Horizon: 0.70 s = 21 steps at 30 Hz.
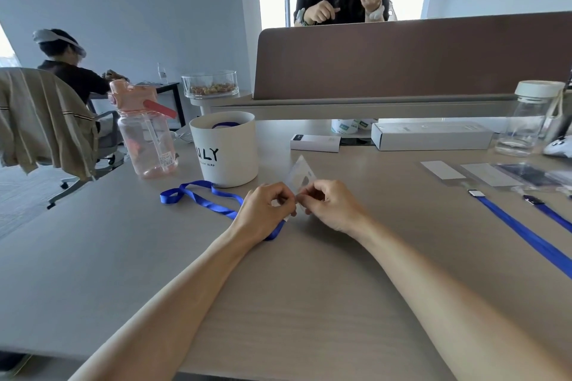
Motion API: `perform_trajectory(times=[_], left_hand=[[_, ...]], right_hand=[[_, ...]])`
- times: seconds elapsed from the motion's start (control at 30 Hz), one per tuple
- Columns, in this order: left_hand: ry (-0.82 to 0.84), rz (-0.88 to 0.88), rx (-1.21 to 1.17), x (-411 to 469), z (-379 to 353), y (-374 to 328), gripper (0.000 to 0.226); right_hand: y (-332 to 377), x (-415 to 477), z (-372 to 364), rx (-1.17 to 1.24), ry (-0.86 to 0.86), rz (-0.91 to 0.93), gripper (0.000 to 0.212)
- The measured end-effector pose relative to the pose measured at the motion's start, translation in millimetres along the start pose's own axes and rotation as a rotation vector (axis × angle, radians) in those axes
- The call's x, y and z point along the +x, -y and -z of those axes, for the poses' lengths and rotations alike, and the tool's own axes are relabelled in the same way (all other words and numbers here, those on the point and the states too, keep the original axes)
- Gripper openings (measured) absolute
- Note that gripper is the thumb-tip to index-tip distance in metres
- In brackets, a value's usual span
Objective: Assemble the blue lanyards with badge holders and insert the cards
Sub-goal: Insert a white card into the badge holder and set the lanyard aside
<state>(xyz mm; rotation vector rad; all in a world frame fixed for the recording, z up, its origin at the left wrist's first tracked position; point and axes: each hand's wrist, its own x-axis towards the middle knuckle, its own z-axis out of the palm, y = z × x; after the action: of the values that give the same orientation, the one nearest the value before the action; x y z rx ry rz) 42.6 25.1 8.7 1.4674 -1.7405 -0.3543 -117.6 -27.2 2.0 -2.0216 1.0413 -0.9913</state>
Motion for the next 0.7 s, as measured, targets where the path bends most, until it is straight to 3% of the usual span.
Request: perform_trajectory(times=[0.13,0.33,0.7], left_hand=[[0.001,-0.059,0.079,4.7,-4.1,0.9,0.011],[0.014,-0.096,0.12,8.6,-4.3,7.5,0.012],[-0.01,0.034,0.019,9.9,-4.5,7.7,0.004]], right_hand=[[-5.4,1.8,4.4,0.062,0.032,-0.03,0.015],[-10.0,9.2,5.1,-0.031,0.046,0.004,0.016],[-11.0,9.5,6.6,0.085,-0.032,-0.004,0.014]])
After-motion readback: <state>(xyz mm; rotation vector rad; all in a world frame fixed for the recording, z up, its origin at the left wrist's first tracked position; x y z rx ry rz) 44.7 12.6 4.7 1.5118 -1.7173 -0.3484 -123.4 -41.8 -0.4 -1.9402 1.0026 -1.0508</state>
